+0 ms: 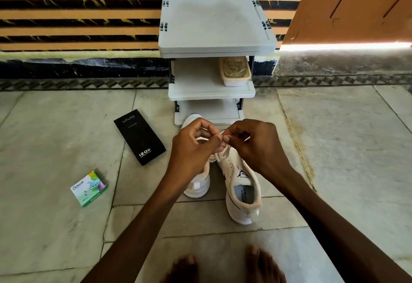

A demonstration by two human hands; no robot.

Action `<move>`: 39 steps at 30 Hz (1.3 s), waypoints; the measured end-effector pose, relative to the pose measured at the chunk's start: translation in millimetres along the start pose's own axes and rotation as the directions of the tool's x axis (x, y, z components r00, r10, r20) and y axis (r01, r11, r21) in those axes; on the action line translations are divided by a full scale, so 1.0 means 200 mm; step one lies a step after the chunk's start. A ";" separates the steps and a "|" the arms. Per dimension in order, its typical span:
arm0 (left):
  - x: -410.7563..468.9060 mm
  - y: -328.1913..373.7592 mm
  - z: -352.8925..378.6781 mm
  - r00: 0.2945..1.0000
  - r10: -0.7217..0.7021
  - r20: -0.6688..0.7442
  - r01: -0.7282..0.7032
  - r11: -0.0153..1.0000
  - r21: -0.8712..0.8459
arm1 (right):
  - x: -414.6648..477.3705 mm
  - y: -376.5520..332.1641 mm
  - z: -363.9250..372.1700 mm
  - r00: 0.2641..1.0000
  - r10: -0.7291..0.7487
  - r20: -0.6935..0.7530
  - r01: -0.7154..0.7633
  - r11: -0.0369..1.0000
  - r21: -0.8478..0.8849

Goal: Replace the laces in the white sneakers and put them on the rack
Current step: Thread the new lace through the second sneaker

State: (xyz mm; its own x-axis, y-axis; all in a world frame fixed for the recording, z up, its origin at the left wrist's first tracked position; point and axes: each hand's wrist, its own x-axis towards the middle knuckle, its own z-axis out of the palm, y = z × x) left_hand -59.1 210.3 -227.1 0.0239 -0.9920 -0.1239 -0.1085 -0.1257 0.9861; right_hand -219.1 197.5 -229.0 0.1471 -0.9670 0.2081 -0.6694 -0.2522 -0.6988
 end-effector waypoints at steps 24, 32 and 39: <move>0.25 0.23 -0.11 0.880 0.462 -0.110 -0.299 0.719 0.627 | 0.15 -0.22 -0.13 0.956 0.164 0.243 -0.229 0.935 0.269; 0.52 0.07 -0.28 0.913 0.211 -0.350 0.043 0.802 0.596 | 0.10 -0.26 -0.24 0.979 0.114 0.172 -0.156 0.953 0.261; 0.60 -0.11 -0.51 0.809 0.056 -0.585 0.323 0.788 0.524 | 0.07 -0.29 -0.38 0.983 0.039 0.180 -0.085 0.963 0.254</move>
State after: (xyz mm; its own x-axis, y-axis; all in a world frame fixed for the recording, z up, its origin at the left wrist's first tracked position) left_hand 48.4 95.6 -252.4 0.5943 -0.8040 0.0199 -0.5981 -0.4253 0.6793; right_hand -233.8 200.9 -133.3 0.2496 -0.9668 0.0537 -0.4723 -0.1700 -0.8649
